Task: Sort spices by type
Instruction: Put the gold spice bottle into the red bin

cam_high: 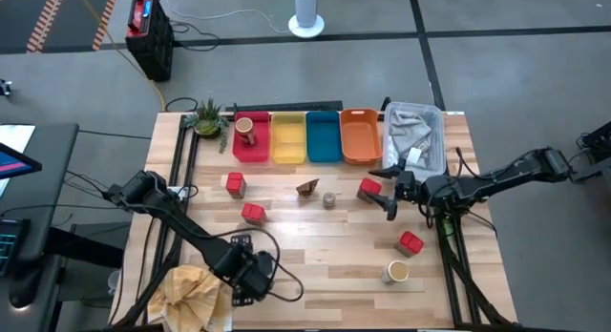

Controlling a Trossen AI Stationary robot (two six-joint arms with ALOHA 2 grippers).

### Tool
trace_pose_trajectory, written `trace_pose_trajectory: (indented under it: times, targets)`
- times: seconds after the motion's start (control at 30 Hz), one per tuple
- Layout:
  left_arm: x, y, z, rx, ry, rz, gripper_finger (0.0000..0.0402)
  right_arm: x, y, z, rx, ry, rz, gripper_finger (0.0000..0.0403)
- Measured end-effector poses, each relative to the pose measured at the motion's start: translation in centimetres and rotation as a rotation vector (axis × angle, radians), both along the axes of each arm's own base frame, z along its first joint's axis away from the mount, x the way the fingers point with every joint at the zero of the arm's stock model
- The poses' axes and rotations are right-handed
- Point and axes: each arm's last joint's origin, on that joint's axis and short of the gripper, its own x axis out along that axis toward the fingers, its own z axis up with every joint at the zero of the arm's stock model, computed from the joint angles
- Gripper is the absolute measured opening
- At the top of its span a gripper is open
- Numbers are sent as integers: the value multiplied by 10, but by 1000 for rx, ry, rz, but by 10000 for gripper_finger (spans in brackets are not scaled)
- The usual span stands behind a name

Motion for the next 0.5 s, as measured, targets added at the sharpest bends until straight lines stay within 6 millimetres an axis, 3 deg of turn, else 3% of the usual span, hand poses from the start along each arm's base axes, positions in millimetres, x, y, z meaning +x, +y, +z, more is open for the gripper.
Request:
trace_pose_trajectory:
  times: [0.37,0.5]
  targets:
    - [5,8,0,1,6,83,371,0,2,0,4,-1,16,354]
    - [4,10,0,15,15,23,371,0,2,0,-3,2,18,354]
